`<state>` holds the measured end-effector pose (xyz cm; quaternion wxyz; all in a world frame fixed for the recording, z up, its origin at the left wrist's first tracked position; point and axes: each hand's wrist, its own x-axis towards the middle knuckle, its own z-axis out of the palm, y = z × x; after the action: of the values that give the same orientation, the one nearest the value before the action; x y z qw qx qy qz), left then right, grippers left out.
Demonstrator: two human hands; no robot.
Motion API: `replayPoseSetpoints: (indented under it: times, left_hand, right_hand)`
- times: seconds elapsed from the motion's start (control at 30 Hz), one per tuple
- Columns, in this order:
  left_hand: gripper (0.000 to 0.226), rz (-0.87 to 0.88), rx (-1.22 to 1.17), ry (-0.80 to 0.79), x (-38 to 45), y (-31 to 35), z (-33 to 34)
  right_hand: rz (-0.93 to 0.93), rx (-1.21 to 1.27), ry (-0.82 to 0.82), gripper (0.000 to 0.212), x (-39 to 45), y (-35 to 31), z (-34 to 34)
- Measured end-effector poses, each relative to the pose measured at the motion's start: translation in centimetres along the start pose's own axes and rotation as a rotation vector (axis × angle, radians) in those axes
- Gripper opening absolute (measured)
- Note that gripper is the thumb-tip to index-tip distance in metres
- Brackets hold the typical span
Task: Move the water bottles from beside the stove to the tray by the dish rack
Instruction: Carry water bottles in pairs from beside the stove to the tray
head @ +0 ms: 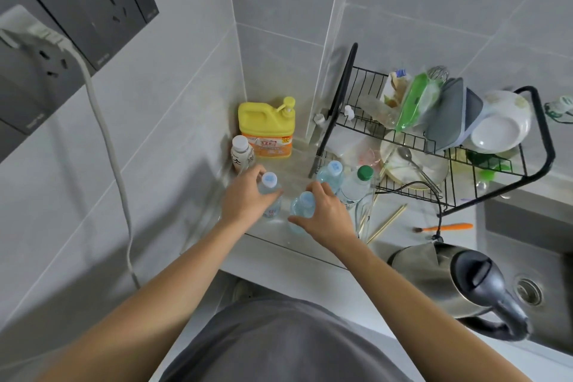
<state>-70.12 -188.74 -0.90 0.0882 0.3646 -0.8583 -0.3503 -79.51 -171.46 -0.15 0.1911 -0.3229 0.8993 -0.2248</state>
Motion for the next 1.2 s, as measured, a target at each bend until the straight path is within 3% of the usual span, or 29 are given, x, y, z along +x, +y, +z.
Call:
replayPoseSetpoints:
  times: [0.13,0.3,0.47,0.7,0.83,1.2]
  left_hand:
    - [0.032,0.131,0.085,-0.093,1.1,0.5,-2.0]
    - [0.027,0.223,0.228,-0.235,1.6,0.8,-3.3]
    - [0.025,0.279,0.302,-0.306,2.1,1.1,-3.8]
    - [0.018,0.321,0.369,-0.316,4.2,1.9,-4.4]
    - [0.025,0.332,0.381,-0.304,6.0,3.2,-4.5]
    - [0.014,0.289,0.371,-0.284,9.5,5.2,-2.2]
  right_hand:
    - [-0.114,-0.033,0.044,0.051,-0.1,0.4,-1.4]
    - [-0.164,-0.153,-0.101,0.046,0.7,0.7,-3.6]
    - [-0.236,-0.335,-0.105,0.035,2.1,-0.2,-5.0]
    - [-0.293,-0.521,-0.070,0.041,5.2,-3.1,-6.5]
    - [-0.292,-0.643,-0.073,0.041,7.3,-4.5,-7.3]
    - [-0.234,-0.743,-0.056,0.031,9.9,-5.7,-8.4]
